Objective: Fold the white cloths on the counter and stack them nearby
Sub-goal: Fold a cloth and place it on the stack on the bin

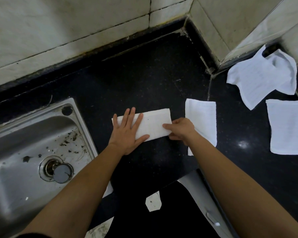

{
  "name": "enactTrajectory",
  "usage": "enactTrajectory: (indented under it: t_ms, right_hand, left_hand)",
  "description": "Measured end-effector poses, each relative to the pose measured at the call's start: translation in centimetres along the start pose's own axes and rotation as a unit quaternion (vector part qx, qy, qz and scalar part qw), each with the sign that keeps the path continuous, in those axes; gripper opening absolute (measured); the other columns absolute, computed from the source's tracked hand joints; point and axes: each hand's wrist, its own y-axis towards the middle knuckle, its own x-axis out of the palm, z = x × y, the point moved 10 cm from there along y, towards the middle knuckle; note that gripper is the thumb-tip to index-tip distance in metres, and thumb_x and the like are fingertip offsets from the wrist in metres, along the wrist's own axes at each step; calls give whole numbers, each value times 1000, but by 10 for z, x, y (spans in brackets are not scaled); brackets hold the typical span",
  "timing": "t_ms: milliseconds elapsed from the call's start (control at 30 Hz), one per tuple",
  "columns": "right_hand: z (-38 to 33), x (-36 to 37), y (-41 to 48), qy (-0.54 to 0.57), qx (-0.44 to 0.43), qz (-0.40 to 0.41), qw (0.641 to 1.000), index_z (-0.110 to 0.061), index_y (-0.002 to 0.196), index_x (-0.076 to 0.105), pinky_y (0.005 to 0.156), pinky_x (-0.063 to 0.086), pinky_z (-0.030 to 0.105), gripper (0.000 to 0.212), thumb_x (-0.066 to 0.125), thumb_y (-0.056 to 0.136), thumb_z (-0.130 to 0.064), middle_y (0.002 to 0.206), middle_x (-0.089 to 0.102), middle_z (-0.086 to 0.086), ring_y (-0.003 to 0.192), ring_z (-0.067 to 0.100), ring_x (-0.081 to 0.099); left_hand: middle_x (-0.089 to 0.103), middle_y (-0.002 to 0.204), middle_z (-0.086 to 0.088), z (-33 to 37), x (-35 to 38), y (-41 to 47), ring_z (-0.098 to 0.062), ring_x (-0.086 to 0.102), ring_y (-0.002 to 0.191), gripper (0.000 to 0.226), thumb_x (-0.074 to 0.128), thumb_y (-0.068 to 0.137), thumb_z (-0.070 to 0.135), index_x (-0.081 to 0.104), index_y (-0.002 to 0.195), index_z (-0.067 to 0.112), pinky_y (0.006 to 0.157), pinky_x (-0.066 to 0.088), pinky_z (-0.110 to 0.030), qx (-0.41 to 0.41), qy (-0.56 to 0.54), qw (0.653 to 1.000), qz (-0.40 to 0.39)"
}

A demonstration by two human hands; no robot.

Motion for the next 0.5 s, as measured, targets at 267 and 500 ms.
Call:
enactTrajectory:
  t_ms: [267,500]
  right_hand:
    - [18,18,-16,284,98,-56,952,-6,105,65,48,44,18,28,77,80,-4,91,71,5,68,11,62]
    - [8,-7,-25,163,16,36,986,-13,98,75,63,51,26,19,81,81,-20,91,75,2,75,13,67]
  left_hand:
    - [-18,163,-7,0,5,2,-27,-15,151,86,1,86,80,-15,154,29,116,-7,-63,-4,-7,1000,-9]
    - [-25,162,-8,2,0,3,-26,-20,150,86,-3,85,79,-21,152,29,117,-7,-63,5,-15,999,-30]
